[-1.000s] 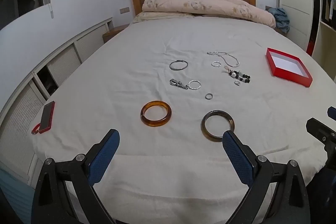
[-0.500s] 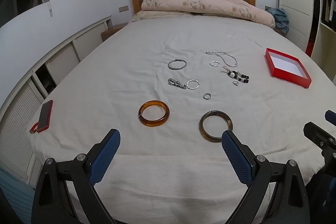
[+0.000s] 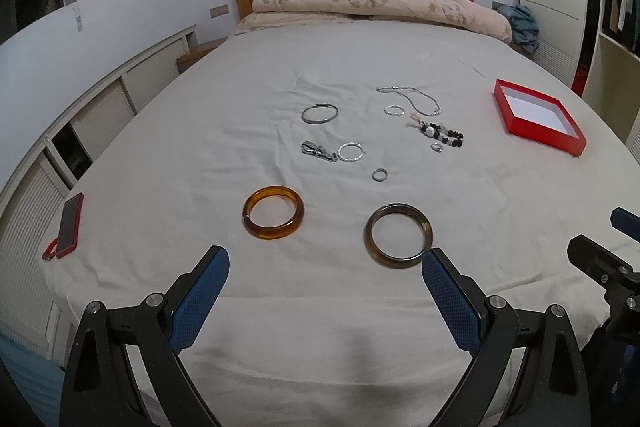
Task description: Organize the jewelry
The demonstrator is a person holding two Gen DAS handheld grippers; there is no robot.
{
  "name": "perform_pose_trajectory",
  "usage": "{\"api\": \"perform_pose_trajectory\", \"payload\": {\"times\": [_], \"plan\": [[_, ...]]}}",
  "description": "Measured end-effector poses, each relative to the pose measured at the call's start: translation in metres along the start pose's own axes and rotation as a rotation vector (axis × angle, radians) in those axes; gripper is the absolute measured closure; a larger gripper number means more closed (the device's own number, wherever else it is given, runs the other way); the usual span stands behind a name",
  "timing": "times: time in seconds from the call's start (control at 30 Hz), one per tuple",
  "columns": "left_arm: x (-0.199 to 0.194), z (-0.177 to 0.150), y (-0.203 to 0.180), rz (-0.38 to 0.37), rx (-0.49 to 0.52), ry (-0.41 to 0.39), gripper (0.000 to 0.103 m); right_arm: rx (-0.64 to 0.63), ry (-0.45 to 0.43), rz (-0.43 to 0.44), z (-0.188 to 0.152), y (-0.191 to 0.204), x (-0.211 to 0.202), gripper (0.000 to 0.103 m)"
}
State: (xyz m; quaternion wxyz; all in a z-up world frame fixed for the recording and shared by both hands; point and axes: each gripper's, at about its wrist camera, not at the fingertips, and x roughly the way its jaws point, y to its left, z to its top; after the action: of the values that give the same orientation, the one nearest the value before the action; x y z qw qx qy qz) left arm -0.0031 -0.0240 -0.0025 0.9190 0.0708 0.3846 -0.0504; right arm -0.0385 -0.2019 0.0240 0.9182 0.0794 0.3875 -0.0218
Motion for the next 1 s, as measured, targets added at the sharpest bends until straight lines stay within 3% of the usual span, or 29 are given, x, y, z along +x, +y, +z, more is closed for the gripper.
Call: {"api": "perform_pose_trajectory", "payload": {"times": [0.87,1.0], "plan": [[0.016,0.001,-0.004,0.019,0.037,-0.013,0.007,-0.011,0.044,0.013,0.001,0.007,0.022,0.001],[0.022,0.005,-0.003,0.023,0.044,-0.007,0.007,-0.012,0.053,0.017,0.003,0.008,0.028,0.008]]}}
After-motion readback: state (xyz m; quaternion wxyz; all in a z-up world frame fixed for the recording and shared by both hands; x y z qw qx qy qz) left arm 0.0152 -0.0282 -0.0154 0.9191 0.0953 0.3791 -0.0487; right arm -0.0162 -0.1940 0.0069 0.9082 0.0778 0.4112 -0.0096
